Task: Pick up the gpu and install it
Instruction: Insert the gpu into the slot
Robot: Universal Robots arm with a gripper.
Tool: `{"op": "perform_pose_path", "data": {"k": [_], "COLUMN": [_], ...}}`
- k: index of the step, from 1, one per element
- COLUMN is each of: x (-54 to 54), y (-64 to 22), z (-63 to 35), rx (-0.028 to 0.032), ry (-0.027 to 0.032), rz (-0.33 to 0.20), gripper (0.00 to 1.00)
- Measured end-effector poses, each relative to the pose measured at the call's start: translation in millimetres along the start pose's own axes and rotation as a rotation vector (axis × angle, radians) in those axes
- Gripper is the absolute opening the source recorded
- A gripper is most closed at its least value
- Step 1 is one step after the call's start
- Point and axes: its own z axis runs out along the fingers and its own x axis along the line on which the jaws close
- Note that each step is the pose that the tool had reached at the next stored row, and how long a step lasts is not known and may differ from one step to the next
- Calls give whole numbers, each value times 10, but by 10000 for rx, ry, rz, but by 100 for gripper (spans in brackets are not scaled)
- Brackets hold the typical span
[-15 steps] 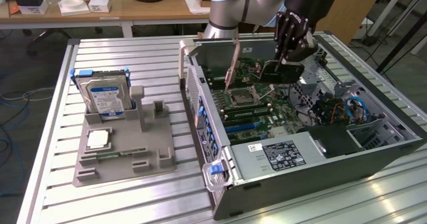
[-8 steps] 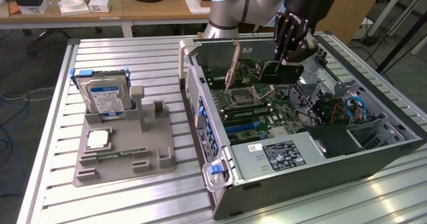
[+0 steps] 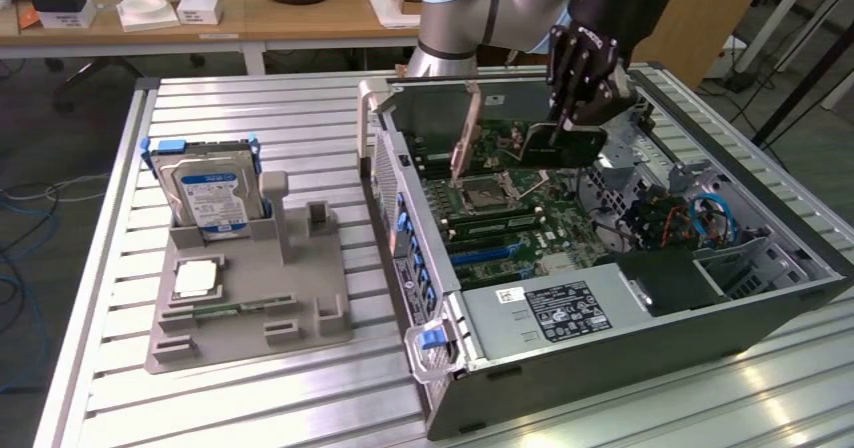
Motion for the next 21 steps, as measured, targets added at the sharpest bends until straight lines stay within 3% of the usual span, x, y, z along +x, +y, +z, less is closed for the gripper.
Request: {"op": "perform_pose_path", "data": {"k": [7,21], "x": [0,0], "y": [0,-2], "z": [6,50], "rx": [3,3], "ry": [15,15], "rz": [-344,-358], "gripper": [26,26]}}
